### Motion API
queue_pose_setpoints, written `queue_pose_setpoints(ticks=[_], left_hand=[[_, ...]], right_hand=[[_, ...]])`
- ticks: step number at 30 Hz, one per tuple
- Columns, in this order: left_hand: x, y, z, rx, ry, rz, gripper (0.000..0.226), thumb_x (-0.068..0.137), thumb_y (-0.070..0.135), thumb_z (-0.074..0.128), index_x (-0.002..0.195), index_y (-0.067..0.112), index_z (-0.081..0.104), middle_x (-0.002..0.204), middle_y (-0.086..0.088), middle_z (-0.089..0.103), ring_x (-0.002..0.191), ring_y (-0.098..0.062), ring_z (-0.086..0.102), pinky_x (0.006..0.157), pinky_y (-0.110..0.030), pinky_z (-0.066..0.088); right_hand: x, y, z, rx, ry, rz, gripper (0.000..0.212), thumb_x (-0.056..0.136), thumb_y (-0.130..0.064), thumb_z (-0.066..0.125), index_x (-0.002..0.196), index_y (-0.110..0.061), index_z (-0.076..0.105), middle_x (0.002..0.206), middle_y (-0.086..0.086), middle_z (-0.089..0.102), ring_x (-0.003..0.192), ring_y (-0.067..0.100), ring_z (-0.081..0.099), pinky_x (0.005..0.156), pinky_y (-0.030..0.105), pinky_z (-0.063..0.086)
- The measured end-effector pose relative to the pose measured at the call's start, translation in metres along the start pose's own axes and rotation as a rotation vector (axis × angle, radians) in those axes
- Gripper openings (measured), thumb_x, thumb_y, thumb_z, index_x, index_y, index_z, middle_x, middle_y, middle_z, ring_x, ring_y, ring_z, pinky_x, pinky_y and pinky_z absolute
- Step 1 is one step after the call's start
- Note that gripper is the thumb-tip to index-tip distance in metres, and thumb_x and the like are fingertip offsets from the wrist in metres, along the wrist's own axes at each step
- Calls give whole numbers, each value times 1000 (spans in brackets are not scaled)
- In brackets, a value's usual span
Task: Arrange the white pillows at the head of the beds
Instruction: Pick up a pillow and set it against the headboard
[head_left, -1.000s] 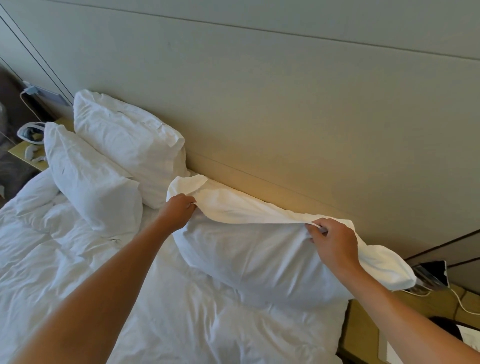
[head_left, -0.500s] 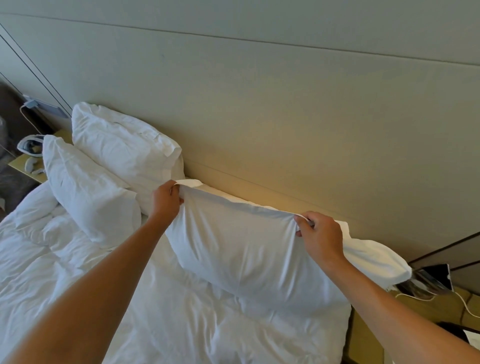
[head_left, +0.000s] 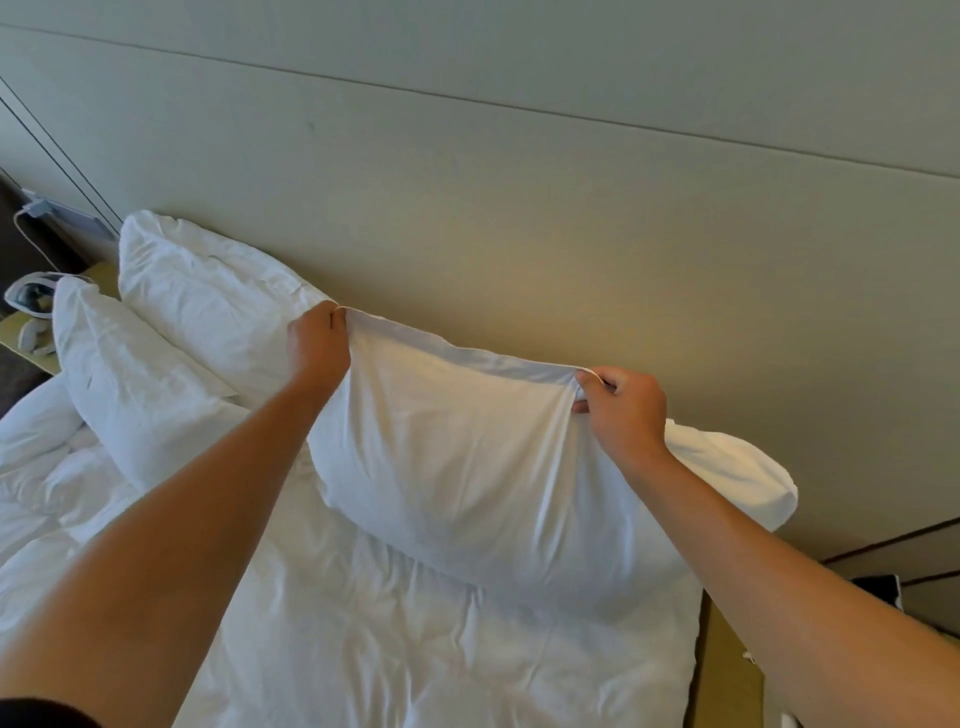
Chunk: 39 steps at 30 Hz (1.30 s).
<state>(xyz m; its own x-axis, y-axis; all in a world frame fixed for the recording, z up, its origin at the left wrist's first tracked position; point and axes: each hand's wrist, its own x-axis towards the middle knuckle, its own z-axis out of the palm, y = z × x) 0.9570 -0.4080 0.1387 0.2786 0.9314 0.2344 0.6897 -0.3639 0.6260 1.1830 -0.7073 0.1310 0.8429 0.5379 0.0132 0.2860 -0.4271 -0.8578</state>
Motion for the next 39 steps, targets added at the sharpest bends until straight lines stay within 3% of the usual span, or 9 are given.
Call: queue_pose_setpoints(ticks=[3,5,8,14,18,21,25,33,39], left_hand=[[-4,9,29,25,-61,12,31,104,19,50,125,5,67,121,-19,69,115,-36,62,101,-42,47],[-32,10,61,53,-221,7,47,102,25,59,145,6,52,147,-19,54,136,-34,50,115,-40,36],[-102,4,114,56,-470,-73,64,100,36,62,155,12,39,159,-17,40,145,-33,42,118,-41,33],[-195,2,181,58,-790,-159,77,100,46,58,162,20,23,170,-14,15,154,-32,26,122,-42,29],[-205,4,193,51,-806,-152,77,99,48,58,163,24,22,172,-13,5,154,-35,26,119,-44,34],[-206,5,197,56,-798,-148,77,99,50,57,163,25,22,172,-12,5,154,-35,26,118,-45,35],[-213,11,204,94,-819,-143,78,99,51,57,163,25,20,172,-13,5,154,-36,26,119,-46,33],[-242,53,209,109,-923,-175,76,102,45,54,163,17,19,168,-15,19,150,-35,32,119,-44,32],[-294,82,185,55,-921,-211,71,103,42,54,162,14,26,165,-16,31,152,-34,32,121,-43,30]], right_hand=[[28,10,7,-81,32,-8,27,102,-20,59,87,-7,78,85,13,77,89,35,73,75,39,53],[40,18,10,-208,14,-84,22,105,-18,57,106,-10,78,107,10,77,105,32,69,85,35,49],[39,38,16,-345,-127,-159,29,104,-24,61,132,-18,67,135,4,69,123,26,64,104,37,49],[12,113,21,-635,-355,-171,47,105,-39,59,149,-25,53,155,0,53,140,25,52,118,40,43],[9,152,11,-884,-454,-207,46,103,-40,58,145,-23,51,155,5,47,143,29,44,118,41,39],[6,172,2,-935,-489,-218,55,103,-34,57,154,-22,43,170,8,30,156,30,28,125,43,29],[4,188,-9,-1029,-534,-330,62,104,-24,51,162,-19,29,173,11,19,160,31,19,129,44,22],[-13,193,-42,-1233,-643,-525,61,104,-16,48,161,-13,27,169,18,24,155,36,26,125,47,28],[-46,201,-77,-1157,-705,-488,58,101,-17,51,157,-13,37,160,15,39,149,34,36,121,45,33]])
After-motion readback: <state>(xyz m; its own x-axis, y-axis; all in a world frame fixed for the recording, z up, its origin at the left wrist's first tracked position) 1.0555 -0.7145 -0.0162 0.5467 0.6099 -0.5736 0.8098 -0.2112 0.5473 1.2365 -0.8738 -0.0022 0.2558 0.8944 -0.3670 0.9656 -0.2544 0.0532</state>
